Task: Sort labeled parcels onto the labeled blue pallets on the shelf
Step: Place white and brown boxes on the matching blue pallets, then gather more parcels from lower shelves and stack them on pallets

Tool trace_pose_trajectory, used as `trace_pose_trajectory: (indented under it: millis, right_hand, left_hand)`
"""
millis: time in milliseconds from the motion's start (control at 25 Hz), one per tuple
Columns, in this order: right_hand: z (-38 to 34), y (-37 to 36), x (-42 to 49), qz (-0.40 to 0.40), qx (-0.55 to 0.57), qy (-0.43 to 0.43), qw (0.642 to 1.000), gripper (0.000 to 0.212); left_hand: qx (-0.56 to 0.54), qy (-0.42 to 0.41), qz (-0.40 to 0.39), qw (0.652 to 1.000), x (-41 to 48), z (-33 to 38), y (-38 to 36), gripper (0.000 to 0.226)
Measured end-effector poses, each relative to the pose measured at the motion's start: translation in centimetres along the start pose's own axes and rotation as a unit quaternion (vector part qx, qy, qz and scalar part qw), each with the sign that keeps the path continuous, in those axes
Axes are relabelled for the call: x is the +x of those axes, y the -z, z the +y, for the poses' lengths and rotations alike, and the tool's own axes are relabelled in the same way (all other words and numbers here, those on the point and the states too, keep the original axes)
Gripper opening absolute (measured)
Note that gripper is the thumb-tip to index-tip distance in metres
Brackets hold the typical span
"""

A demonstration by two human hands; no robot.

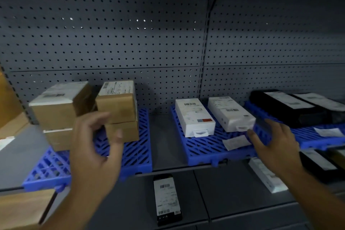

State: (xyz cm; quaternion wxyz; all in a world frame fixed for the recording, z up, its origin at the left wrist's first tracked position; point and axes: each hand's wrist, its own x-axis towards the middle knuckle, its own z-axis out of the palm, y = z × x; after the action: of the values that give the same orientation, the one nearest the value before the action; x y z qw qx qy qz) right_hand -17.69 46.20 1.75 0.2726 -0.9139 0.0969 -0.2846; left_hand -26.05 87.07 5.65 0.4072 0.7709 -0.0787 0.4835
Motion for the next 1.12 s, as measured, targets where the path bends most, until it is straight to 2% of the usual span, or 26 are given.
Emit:
trace_pose_trajectory:
  millis: [120, 320, 560, 840, 1120]
  right_hand:
    - [1.9, 1.2, -1.8, 0.008, 0.001, 0.012, 1.000, 0.084]
    - [6.0, 3.3, -2.9, 0.022, 0.020, -0.002, 1.000, 0.067]
    - [13.8, 6.4, -2.8, 0.025, 0.050, -0.001, 0.998, 0.043]
    - [22.9, 8.7, -3.1, -0.056, 0.017, -0.027, 0.998, 0.059]
    - [25.3, 6.1, -1.7, -0.088, -0.004, -0.049, 0.995, 0.058]
  left_hand:
    - [-0.007, 0.033, -0.082, 0.996, -2.9, 1.6, -2.0, 0.025]
    - [0.025, 0.049, -0.171, 0.984, -8.2, 4.1, -4.4, 0.021]
    - [0.116, 0.119, -0.185, 0.969, -14.7, 7.2, -8.4, 0.009]
    - [0.223, 0.253, -0.194, 0.921, -20.6, 10.2, -13.0, 0.030]
    - [0.298, 0.271, -0.209, 0.891, -21.3, 7.4, -15.1, 0.035]
